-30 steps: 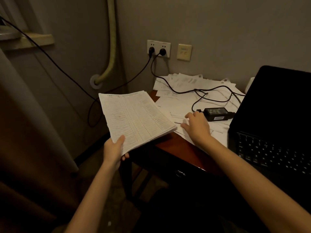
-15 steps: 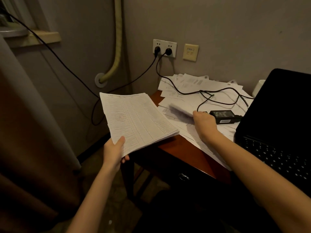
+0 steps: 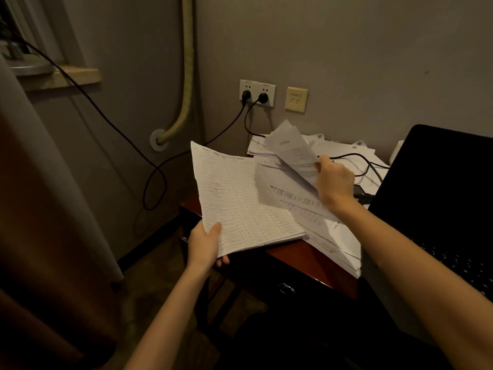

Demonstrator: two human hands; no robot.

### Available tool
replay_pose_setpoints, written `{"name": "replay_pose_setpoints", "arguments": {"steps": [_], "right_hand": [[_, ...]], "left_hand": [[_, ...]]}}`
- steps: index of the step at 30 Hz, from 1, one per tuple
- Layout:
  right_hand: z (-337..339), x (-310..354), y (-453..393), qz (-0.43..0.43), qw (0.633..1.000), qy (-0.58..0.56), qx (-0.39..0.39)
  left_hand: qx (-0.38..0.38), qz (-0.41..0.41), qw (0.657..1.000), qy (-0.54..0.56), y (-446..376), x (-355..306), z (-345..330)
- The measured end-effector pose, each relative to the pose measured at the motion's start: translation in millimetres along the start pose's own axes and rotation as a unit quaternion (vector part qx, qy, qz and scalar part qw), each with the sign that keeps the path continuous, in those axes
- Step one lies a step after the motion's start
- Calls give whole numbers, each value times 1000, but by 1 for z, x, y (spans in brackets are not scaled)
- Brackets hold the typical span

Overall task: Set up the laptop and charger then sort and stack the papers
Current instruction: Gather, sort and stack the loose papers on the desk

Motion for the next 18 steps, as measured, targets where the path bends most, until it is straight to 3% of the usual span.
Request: {"name": "replay_pose_setpoints", "arguments": {"steps": [4,6,8,11,15,18], "right_hand": [[30,36,-3,130,984,-43,-114],[40,63,-6,182,978,-39,-94],[42,87,-11,169,984,-54,-34],[29,109,-16,67,975,-190,97],[-1,130,1,-39,907,-360,216],[-17,151,30,-21,853,-405,329]], "left_hand": [[0,-1,1000,-17,0,-4,-4],[0,-4,1000,-25,1,-5,-4],[-1,-4,1000,-31,3,-5,-3],[-7,6,1000,-30,7,-3,1],[-4,14,1000,-16,15,1,5],[-11,36,999,13,19,5,8]]}}
Point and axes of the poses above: each hand's wrist, its own y-axis away from the middle knuckle, its own z-axis out of the back of the hand, x = y × z, the point moved 4 cm from there along -y, towards the middle knuckle, and after that the axes turned 8 degrees about x, right-handed, at the moved point
